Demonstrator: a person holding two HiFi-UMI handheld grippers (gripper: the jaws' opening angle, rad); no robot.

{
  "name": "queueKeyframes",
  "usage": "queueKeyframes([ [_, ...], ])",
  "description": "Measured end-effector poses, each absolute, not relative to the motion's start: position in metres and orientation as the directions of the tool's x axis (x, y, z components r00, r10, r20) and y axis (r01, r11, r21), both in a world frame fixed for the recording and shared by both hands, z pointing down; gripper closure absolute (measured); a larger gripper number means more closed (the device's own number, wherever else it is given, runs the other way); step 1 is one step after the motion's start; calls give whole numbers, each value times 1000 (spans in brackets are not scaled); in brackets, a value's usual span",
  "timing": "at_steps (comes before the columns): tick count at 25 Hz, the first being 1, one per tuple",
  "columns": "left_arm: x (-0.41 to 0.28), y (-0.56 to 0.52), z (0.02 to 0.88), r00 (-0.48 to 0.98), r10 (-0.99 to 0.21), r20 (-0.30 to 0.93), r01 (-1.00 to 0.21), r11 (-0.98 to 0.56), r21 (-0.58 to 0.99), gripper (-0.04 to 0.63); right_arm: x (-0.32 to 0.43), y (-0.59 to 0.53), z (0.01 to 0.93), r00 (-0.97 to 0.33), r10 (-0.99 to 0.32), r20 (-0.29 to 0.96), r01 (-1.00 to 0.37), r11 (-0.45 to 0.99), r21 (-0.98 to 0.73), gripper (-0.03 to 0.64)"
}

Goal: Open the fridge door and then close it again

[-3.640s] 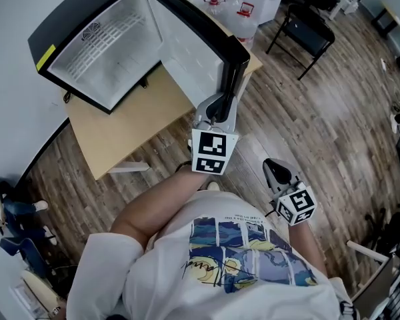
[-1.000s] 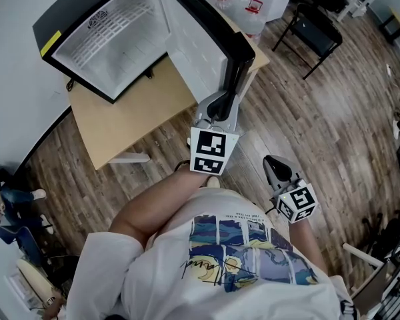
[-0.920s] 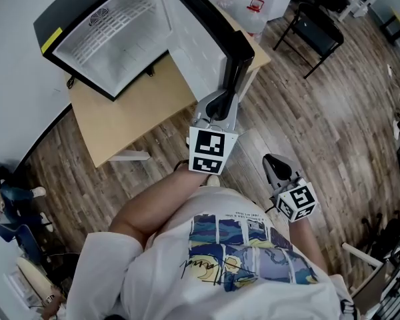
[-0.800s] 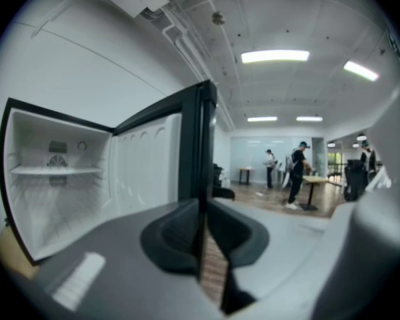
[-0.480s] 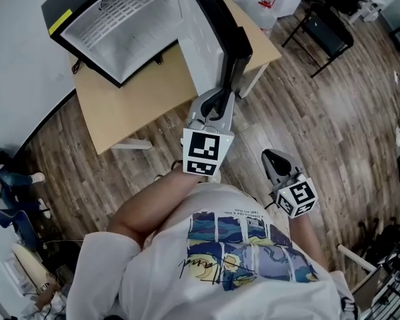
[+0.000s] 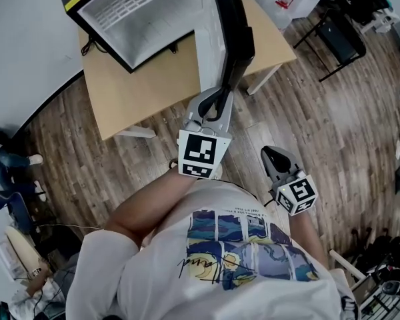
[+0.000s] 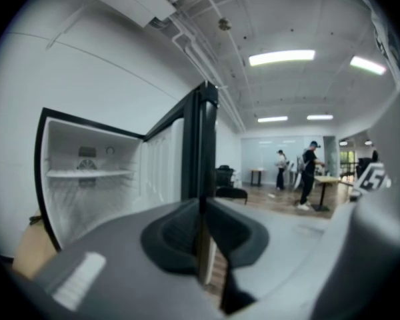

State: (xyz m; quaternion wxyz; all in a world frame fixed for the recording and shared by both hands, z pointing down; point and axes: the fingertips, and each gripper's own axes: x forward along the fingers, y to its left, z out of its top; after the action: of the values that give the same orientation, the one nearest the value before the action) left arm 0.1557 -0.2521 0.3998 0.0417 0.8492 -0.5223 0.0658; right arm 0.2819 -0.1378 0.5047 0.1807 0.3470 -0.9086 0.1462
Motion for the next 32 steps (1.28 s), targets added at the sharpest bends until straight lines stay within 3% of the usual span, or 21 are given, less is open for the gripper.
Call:
queueKeyframes([
  [32,-35,-261,407,451,-883,131,-893,-448,51,565,144,-150,482,-706,-566,426,-659,745,-103,591],
])
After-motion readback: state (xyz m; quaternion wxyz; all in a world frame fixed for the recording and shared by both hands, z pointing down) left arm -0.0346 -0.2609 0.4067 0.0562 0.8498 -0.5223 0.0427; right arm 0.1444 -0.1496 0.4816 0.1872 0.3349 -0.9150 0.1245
